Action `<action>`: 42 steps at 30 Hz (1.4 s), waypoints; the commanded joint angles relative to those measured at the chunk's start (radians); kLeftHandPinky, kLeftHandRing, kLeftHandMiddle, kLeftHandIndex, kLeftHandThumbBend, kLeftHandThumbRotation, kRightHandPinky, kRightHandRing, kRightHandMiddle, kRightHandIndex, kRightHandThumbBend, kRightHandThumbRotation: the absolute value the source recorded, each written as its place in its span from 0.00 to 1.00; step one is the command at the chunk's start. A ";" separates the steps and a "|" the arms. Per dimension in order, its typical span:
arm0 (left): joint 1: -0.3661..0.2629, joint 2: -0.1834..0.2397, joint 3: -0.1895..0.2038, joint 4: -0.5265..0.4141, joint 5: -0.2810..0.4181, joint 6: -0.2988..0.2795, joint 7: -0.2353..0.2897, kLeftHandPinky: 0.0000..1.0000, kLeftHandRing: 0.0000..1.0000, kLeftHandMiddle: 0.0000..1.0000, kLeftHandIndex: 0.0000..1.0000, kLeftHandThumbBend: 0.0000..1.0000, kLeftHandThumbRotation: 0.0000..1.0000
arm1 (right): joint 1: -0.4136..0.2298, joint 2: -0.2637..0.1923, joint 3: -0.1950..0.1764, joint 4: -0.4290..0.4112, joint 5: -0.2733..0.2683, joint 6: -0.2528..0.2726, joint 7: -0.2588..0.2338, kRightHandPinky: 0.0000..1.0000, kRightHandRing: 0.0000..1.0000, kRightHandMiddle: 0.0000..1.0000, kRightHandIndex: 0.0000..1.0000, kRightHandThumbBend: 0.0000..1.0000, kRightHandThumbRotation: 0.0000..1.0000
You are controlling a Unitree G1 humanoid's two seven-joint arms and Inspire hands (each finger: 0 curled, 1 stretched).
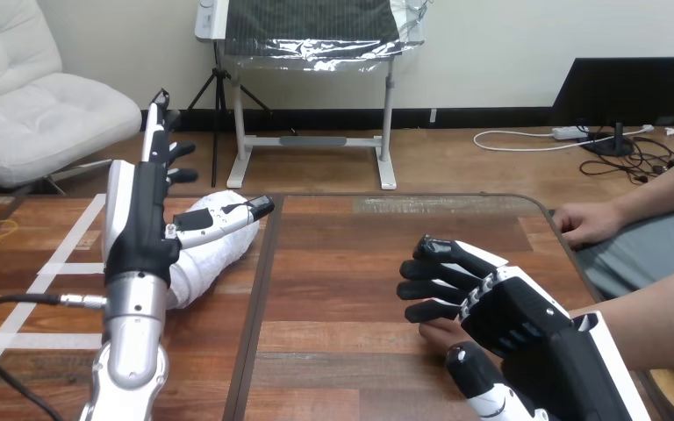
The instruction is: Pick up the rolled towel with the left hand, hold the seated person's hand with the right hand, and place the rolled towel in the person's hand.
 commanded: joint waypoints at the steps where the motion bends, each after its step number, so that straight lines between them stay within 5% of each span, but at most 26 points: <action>1: -0.118 0.041 -0.014 0.066 0.021 -0.014 0.015 0.78 0.92 0.98 1.00 0.93 0.00 | -0.047 0.005 0.004 -0.029 0.016 -0.002 0.003 0.65 0.72 0.76 0.78 0.55 0.55; 23: -0.254 0.078 -0.055 0.274 0.072 0.030 0.031 0.88 0.99 1.00 1.00 0.90 0.04 | -0.047 0.007 0.001 -0.028 0.008 -0.010 0.002 0.65 0.71 0.75 0.78 0.52 0.54; 30: -0.300 0.093 -0.092 0.336 0.126 0.073 0.080 0.87 1.00 1.00 1.00 0.90 0.09 | -0.045 0.008 0.001 -0.030 0.005 -0.008 0.001 0.65 0.71 0.75 0.78 0.52 0.54; 42: -0.374 0.109 -0.154 0.462 0.207 0.111 0.192 0.99 1.00 1.00 0.99 0.92 0.22 | -0.051 0.007 -0.002 -0.025 0.002 -0.013 0.002 0.63 0.70 0.74 0.77 0.50 0.53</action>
